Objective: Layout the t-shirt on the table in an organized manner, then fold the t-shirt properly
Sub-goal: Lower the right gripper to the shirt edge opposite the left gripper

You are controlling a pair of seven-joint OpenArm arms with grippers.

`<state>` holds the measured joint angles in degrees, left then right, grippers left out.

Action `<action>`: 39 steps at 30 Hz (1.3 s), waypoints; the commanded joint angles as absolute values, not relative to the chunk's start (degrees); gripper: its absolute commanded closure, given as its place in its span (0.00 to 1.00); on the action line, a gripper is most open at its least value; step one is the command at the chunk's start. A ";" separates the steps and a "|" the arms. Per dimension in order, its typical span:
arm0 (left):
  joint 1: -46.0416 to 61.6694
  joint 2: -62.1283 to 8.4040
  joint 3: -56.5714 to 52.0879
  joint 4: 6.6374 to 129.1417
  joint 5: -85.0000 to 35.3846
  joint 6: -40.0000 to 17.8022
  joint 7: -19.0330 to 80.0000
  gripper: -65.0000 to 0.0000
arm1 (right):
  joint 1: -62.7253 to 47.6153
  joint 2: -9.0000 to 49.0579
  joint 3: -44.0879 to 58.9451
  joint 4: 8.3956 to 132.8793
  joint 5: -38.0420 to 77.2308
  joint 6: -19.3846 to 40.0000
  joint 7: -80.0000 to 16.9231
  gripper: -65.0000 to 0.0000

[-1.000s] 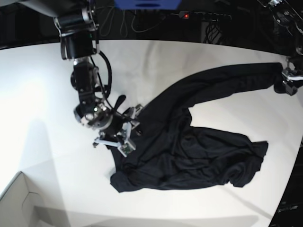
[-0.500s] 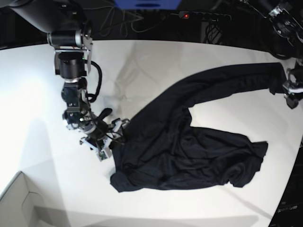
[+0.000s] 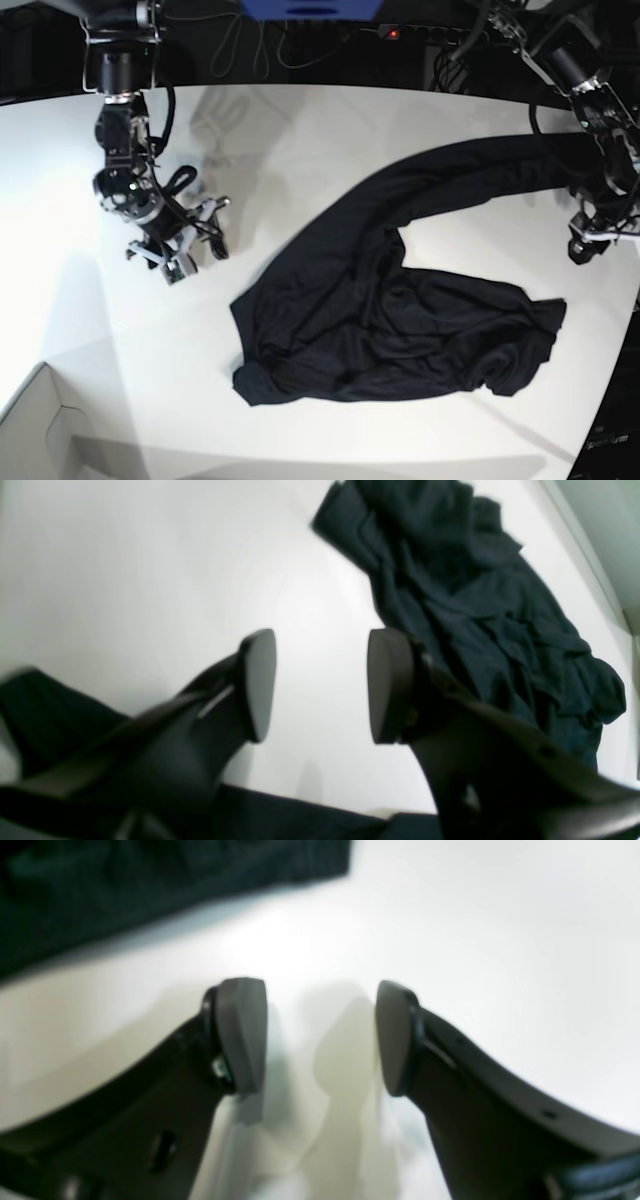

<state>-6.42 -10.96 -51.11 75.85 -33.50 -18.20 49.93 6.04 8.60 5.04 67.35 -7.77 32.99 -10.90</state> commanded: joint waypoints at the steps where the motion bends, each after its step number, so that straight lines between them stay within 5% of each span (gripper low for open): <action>1: -7.87 -11.91 -50.68 76.70 -34.42 -18.51 48.92 0.56 | 5.85 9.10 4.97 69.41 -10.24 32.84 -14.29 0.46; 7: -7.34 -11.74 -50.42 76.70 -34.51 -18.51 48.92 0.56 | 8.84 7.25 4.70 73.71 -10.42 32.84 -14.90 0.46; 18: -1.19 -11.74 -53.32 80.75 -34.59 -18.86 48.84 0.56 | 26.77 3.65 4.70 51.74 -10.33 32.92 -18.77 0.46; 39: -0.84 -11.82 -55.34 82.42 -34.59 -18.86 48.84 0.56 | 31.43 0.66 4.53 45.23 -10.33 33.27 -18.59 0.46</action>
<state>-0.12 -10.66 -55.27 81.17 -33.71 -18.28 49.71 29.34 0.51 4.45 44.45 -10.46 33.21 -18.37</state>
